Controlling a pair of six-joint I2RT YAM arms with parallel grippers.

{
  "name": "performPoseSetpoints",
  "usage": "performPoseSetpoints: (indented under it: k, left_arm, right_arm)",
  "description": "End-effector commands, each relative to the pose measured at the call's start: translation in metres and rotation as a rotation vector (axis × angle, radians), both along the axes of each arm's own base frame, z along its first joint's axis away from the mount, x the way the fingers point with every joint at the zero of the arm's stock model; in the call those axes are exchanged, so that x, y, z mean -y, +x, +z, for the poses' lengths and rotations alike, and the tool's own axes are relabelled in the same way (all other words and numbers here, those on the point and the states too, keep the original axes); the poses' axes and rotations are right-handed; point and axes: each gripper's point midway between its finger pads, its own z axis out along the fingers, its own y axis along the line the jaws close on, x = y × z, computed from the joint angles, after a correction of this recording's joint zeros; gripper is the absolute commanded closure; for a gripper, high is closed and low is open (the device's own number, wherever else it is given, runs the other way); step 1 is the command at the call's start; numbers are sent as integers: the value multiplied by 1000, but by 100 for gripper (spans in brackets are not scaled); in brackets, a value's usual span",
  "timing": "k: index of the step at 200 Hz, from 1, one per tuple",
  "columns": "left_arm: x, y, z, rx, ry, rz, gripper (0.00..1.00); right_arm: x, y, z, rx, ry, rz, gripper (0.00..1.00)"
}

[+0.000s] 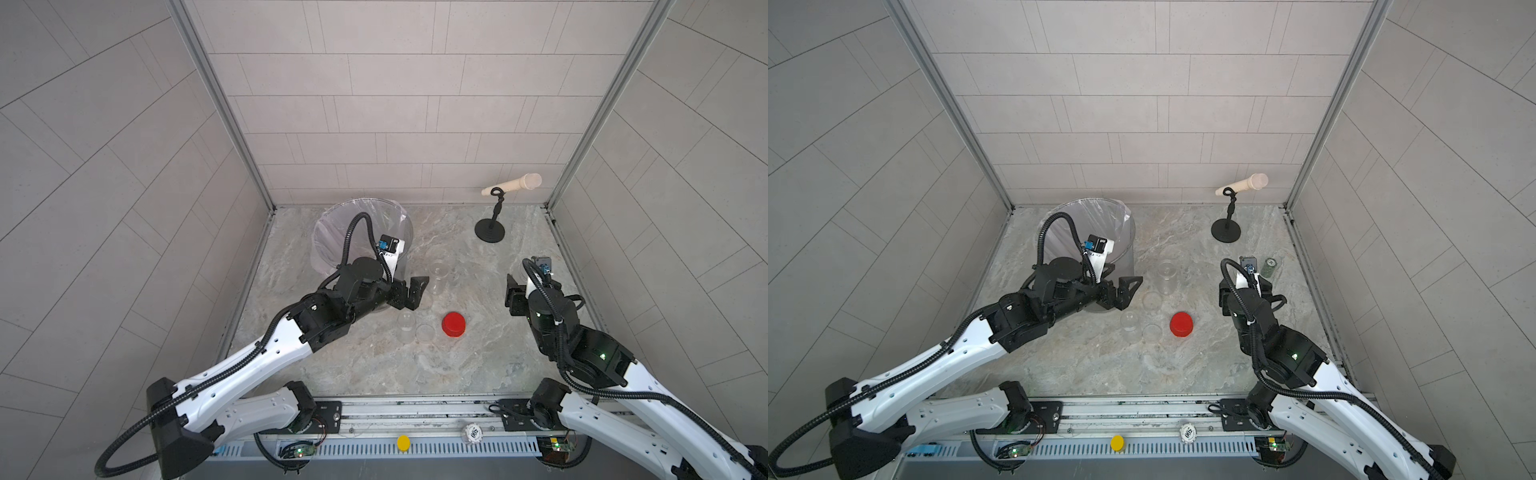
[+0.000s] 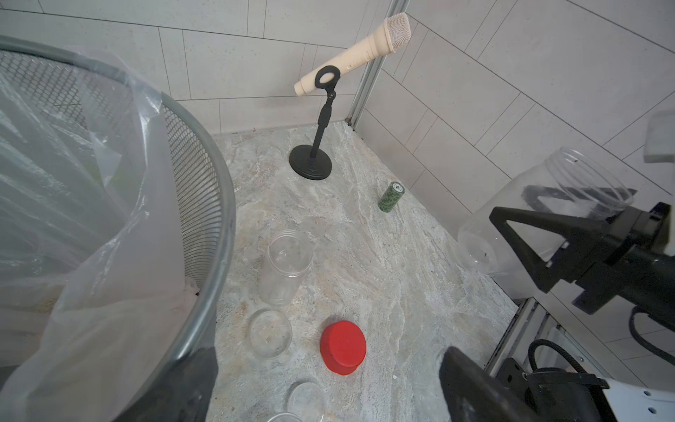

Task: Empty moldy rice from jars
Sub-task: Adjust the trash bin at the center of the board.

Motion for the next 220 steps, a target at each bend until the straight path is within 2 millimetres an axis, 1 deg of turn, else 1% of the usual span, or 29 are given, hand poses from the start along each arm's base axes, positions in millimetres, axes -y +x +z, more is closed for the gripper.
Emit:
performPoseSetpoints:
  k: [1, 17, 45, 63, 85, 108, 134, 157, 178, 208, 220]
  left_arm:
    - [0, 4, 9, 42, -18, 18, 0]
    - [2, 1, 9, 46, -17, 2, 0]
    - [4, -2, 15, 60, -5, -21, 0]
    - [6, -6, 25, 80, -5, -49, 0]
    - [4, -8, 42, 107, 8, -61, 0]
    - [0, -15, 58, 131, 15, -78, 0]
    - [-2, -25, 64, 123, 1, -109, 0]
    - [1, -40, 56, 88, -6, -165, 0]
    - [-4, -53, 43, 54, 16, -169, 0]
    - [-24, -68, 18, 12, 44, -120, 1]
    - [-37, -68, 7, -8, 48, -68, 1]
  right_arm:
    - [1, -1, 4, 30, 69, -14, 56]
    - [1, -2, -1, 20, 79, -15, 57]
    - [-8, -2, -5, 13, 101, 38, 57]
    - [-18, 0, -10, 4, 106, 85, 57]
    - [-26, 2, -18, -3, 110, 116, 57]
    - [-27, 4, -28, -13, 102, 115, 57]
    - [-26, 3, -31, -13, 103, 113, 57]
    - [-28, 4, -31, -10, 103, 116, 57]
    - [-29, 7, -34, -3, 100, 116, 57]
    - [-33, 11, -38, -7, 102, 113, 57]
    - [-34, 13, -41, -16, 106, 107, 57]
